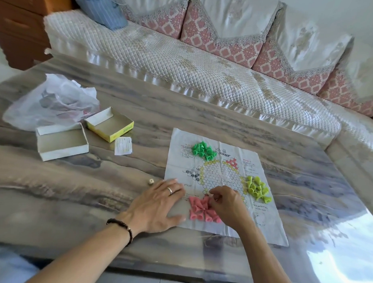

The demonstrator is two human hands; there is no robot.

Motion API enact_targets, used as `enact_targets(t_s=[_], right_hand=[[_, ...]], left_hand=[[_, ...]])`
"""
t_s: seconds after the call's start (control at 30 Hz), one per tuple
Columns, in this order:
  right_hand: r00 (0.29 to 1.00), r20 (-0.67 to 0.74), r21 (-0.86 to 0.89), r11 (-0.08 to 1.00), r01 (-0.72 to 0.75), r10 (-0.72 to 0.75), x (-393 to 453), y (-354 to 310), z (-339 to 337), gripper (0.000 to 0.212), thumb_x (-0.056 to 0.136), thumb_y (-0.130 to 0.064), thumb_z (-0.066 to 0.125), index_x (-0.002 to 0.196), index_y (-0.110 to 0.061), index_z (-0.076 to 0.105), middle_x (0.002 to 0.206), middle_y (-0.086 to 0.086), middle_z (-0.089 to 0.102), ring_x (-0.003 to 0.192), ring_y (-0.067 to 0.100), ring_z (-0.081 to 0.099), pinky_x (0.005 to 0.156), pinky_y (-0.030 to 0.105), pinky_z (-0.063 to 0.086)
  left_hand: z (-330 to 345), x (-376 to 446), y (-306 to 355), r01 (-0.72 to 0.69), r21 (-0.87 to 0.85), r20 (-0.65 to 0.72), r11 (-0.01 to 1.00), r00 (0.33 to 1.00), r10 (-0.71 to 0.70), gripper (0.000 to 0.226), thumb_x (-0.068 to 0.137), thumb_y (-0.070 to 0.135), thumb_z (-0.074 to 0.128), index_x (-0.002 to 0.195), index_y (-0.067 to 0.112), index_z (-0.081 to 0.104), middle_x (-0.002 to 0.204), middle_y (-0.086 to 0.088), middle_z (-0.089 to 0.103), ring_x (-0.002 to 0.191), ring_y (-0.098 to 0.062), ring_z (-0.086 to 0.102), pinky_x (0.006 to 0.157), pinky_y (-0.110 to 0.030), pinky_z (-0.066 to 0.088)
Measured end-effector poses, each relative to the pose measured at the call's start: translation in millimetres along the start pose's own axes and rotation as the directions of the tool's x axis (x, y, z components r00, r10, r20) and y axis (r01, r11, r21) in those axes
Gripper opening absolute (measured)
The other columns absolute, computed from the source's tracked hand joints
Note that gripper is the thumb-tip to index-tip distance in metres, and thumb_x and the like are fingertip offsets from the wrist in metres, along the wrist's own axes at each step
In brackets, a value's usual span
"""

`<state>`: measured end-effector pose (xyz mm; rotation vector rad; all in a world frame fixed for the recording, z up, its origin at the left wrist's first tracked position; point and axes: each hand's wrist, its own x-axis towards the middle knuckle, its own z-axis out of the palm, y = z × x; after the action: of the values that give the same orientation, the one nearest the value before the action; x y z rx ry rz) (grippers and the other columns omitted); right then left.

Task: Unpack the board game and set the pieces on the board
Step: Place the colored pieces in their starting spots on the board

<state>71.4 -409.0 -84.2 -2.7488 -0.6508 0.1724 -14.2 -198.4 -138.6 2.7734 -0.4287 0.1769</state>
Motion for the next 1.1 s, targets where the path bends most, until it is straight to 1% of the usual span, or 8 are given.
enact_targets(t_s=[0.07, 0.17, 0.37, 0.43, 0.53, 0.73, 0.93, 1.1], right_hand=[[1.000, 0.012, 0.005, 1.000, -0.010, 0.010, 3, 2, 2, 0.016, 0.090, -0.009, 0.056, 0.091, -0.006, 0.072, 0.083, 0.000, 0.069, 0.068, 0.007, 0.062, 0.056, 0.017, 0.051], [0.999, 0.034, 0.006, 1.000, -0.022, 0.022, 8, 4, 3, 0.016, 0.091, -0.014, 0.057, 0.094, -0.011, 0.072, 0.086, -0.002, 0.069, 0.069, 0.004, 0.061, 0.052, 0.010, 0.045], [0.989, -0.107, 0.103, 0.991, -0.089, 0.100, 16, 7, -5, 0.020, 0.093, -0.010, 0.050, 0.107, -0.007, 0.065, 0.086, 0.004, 0.070, 0.063, 0.008, 0.059, 0.050, 0.009, 0.038], [0.987, -0.114, 0.135, 0.986, -0.096, 0.112, 20, 8, -7, 0.020, 0.092, -0.012, 0.054, 0.111, -0.009, 0.059, 0.073, 0.001, 0.067, 0.059, 0.008, 0.056, 0.049, 0.011, 0.037], [0.986, -0.104, 0.136, 0.984, -0.118, 0.133, 28, 8, -8, 0.018, 0.087, -0.017, 0.062, 0.102, -0.009, 0.059, 0.071, 0.000, 0.064, 0.062, 0.008, 0.058, 0.052, 0.015, 0.042], [1.000, 0.016, 0.052, 0.999, 0.000, -0.001, 39, 0, 0, 0.014, 0.088, -0.013, 0.062, 0.096, -0.009, 0.073, 0.089, 0.001, 0.072, 0.068, 0.005, 0.062, 0.057, 0.005, 0.045], [1.000, 0.012, 0.049, 0.999, -0.009, 0.008, 45, -1, 2, 0.010, 0.085, -0.011, 0.066, 0.093, -0.009, 0.072, 0.084, -0.001, 0.068, 0.061, -0.001, 0.057, 0.049, 0.003, 0.040], [1.000, 0.001, 0.081, 0.997, -0.008, 0.007, 46, 1, 7, 0.009, 0.083, -0.012, 0.067, 0.090, -0.013, 0.072, 0.084, -0.003, 0.068, 0.072, 0.008, 0.062, 0.064, 0.013, 0.051]], left_hand=[[1, 0, -1, 0.008, -0.013, 0.000, 1.000, 1.000, -0.008, 0.079, 0.086, 0.068, 0.033, 0.146, 0.017, 0.035, 0.154, 0.001, 0.030, 0.146, -0.016, 0.013, 0.116, -0.029, 0.001], [1, 1, -1, 0.015, -0.017, 0.005, 1.000, 1.000, -0.015, 0.079, 0.086, 0.068, 0.033, 0.146, 0.018, 0.034, 0.155, 0.002, 0.028, 0.146, -0.015, 0.010, 0.117, -0.029, 0.000], [1, 1, 1, 0.063, -0.018, 0.045, 0.998, 0.997, -0.062, 0.080, 0.085, 0.070, 0.034, 0.149, 0.023, 0.027, 0.159, 0.002, 0.017, 0.147, -0.013, -0.003, 0.119, -0.034, -0.008], [1, 1, 1, 0.069, -0.021, 0.041, 0.997, 0.997, -0.068, 0.081, 0.084, 0.070, 0.034, 0.149, 0.024, 0.027, 0.159, 0.002, 0.017, 0.147, -0.013, 0.000, 0.119, -0.034, -0.006], [2, 0, 1, 0.073, -0.045, 0.018, 0.996, 0.997, -0.072, 0.082, 0.082, 0.071, 0.036, 0.148, 0.023, 0.031, 0.159, 0.002, 0.021, 0.148, -0.014, 0.004, 0.119, -0.035, -0.004], [0, -2, 1, 0.074, -0.042, 0.016, 0.996, 0.997, -0.074, 0.081, 0.083, 0.070, 0.035, 0.149, 0.023, 0.029, 0.159, 0.002, 0.020, 0.148, -0.013, 0.003, 0.119, -0.035, -0.004], [0, -2, 2, 0.080, -0.041, 0.032, 0.996, 0.996, -0.079, 0.081, 0.084, 0.072, 0.034, 0.150, 0.025, 0.026, 0.160, 0.003, 0.016, 0.147, -0.011, -0.001, 0.118, -0.033, -0.008], [-2, -3, 3, 0.078, -0.038, 0.042, 0.996, 0.996, -0.077, 0.080, 0.085, 0.071, 0.034, 0.150, 0.026, 0.025, 0.160, 0.004, 0.014, 0.147, -0.010, -0.002, 0.117, -0.032, -0.009]])
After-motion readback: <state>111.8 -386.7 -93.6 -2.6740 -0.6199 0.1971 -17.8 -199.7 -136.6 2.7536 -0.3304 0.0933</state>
